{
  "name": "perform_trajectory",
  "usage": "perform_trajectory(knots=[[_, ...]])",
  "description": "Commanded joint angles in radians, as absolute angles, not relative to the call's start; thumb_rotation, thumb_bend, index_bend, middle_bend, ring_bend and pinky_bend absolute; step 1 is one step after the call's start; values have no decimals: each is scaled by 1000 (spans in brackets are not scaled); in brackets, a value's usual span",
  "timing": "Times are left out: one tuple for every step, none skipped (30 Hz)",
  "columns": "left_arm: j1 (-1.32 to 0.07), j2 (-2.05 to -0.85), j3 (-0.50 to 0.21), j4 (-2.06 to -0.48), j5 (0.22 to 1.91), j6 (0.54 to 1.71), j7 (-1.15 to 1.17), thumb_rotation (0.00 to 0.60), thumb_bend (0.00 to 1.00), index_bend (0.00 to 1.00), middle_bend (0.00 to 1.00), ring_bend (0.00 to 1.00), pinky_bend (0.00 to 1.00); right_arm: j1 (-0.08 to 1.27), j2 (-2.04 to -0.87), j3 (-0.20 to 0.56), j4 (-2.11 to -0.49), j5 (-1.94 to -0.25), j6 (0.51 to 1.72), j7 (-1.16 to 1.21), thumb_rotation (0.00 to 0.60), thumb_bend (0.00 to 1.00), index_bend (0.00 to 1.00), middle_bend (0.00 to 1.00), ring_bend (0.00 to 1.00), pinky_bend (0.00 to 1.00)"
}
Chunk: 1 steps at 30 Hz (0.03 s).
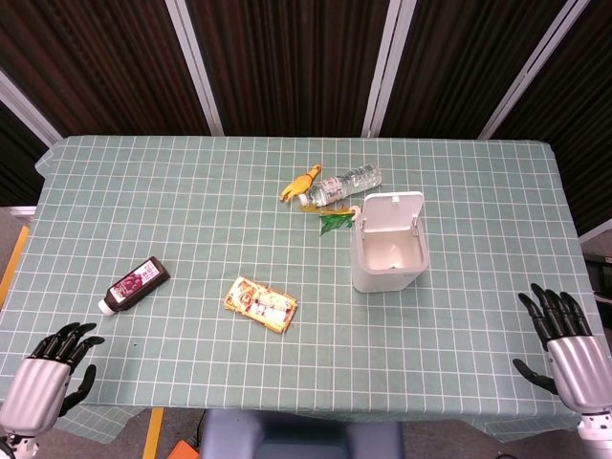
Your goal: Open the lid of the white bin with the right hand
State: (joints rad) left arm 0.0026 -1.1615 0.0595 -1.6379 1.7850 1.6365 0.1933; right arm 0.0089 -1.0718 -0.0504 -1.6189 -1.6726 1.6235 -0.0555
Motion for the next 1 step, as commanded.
perform_trajectory(knots=[[1,-1161,59,-1638,1783,1633,194,600,504,318,212,181,328,10,-1070,-50,-1623,-1667,1611,-59,600,255,0,0,0,2]])
